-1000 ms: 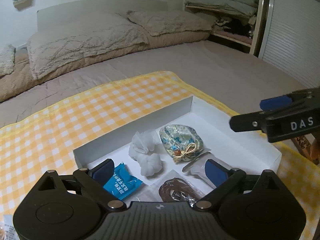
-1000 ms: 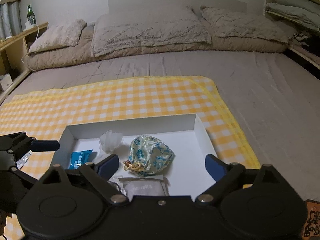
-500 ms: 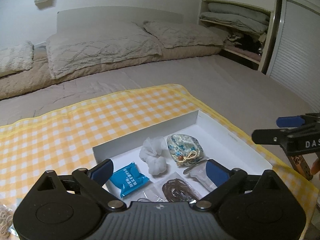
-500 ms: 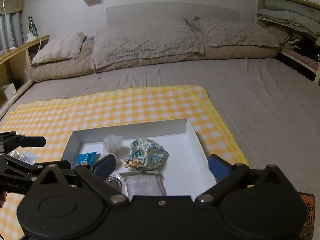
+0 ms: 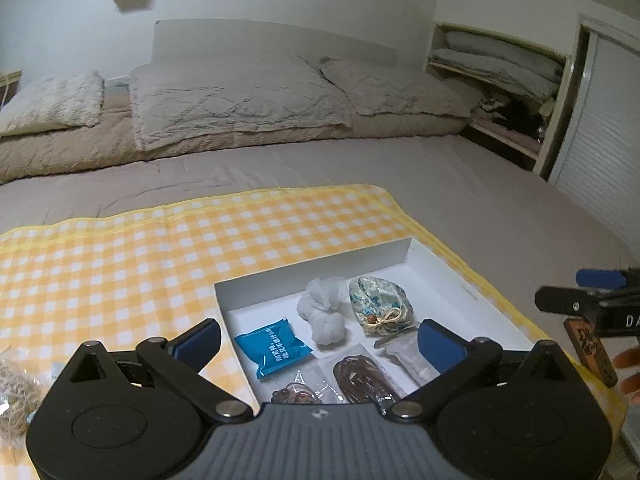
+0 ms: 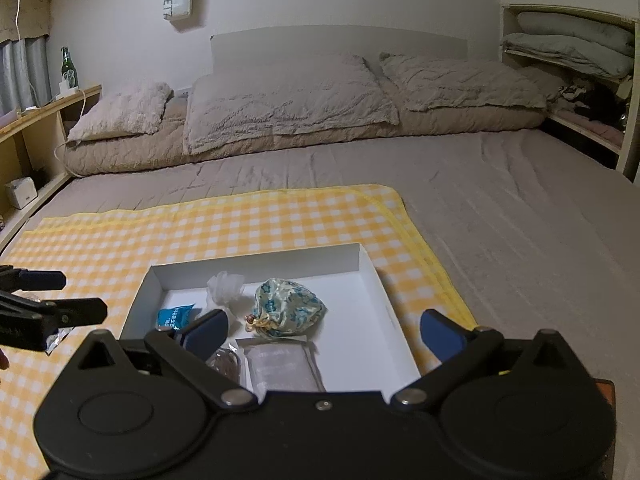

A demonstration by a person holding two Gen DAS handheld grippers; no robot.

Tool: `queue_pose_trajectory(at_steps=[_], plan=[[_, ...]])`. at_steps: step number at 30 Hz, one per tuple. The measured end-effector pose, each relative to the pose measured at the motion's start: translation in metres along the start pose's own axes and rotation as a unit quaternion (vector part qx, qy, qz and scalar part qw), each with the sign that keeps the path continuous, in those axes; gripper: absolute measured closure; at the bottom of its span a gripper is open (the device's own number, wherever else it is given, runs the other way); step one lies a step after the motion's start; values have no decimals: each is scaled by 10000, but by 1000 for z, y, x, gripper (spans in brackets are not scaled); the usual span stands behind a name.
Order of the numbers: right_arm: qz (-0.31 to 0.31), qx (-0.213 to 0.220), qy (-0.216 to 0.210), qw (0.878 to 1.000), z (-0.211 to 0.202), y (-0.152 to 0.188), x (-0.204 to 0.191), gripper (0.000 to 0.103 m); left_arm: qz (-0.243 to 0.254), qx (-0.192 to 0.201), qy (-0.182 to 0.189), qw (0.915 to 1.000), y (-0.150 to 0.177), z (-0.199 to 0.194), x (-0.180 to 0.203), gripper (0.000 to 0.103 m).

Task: Organize soft objects
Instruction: 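Withdraw both tools from the tray toward the rubber-band bag and foil sachet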

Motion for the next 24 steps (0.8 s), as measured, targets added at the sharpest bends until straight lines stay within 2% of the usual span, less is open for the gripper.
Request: queue_pose_trajectory(at_steps=[10,24], plan=[[-67,-11,-28,10000,-5,5,-9,0,-213,95,-406,9989,-1,-17,-32,0],[-329,-99,-340,9988,14,-10,-61,0,-429,146,-925,9947,-4,-48,-98,0]])
Point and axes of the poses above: each gripper's, at about its wrist camera, not at the fingertips, and z roughly the way its jaws point, x to its right, y to its underside, the point moved 8 cm from there along z, roughly the way its jaws point, and after that the axes turned 15 degrees about -z, right-handed, at the moved point
